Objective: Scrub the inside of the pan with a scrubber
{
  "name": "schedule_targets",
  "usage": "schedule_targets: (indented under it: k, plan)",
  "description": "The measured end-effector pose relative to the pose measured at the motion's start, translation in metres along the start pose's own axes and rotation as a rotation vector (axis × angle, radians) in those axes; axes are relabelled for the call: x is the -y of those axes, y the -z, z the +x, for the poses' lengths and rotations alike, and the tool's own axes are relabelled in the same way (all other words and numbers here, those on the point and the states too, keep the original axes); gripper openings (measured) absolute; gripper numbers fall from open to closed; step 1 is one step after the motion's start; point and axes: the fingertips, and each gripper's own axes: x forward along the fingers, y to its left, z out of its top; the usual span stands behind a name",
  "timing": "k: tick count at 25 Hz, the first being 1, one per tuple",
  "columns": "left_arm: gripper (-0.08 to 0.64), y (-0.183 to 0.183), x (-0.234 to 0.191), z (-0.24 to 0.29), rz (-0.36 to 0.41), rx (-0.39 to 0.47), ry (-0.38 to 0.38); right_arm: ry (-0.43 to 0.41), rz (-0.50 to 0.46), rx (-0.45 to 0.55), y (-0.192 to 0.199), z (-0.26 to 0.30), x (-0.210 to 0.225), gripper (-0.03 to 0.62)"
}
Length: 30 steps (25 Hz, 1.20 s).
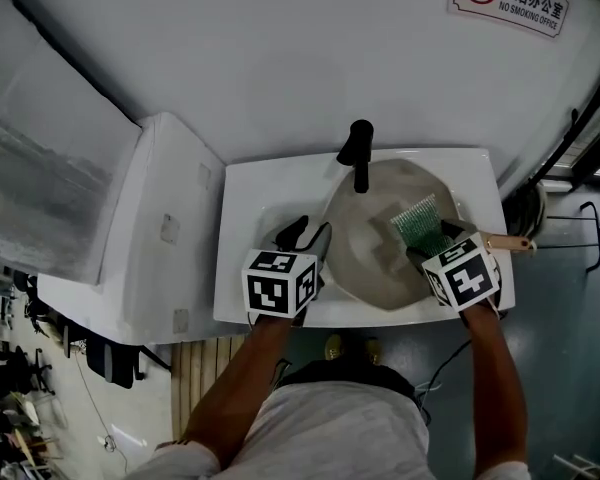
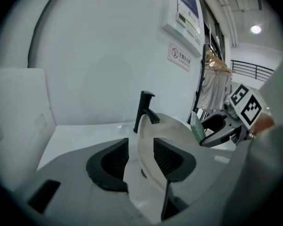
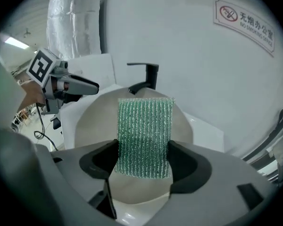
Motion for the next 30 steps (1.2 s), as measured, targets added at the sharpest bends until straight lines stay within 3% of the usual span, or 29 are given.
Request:
schedule_targets:
  k: [13, 20, 30]
  plan:
    - [0.166, -0.093, 0.038, -0.059, 0.055, 0.309, 0.085, -0.003, 0.03, 0.396, -0.088, -0.087, -0.011, 0.339]
    - [0.129, -0.129, 0.068, -0.086, 0.119, 0.499, 0.19, -0.042, 0.016, 0.631, -0.125, -0.128, -0.023, 0.339]
    - [0.048, -0.158, 0.098, -0.115, 0.202, 0.639, 0.274, -0.09, -0.011, 0.89, -0.154, -0.175, -0.04, 0.339]
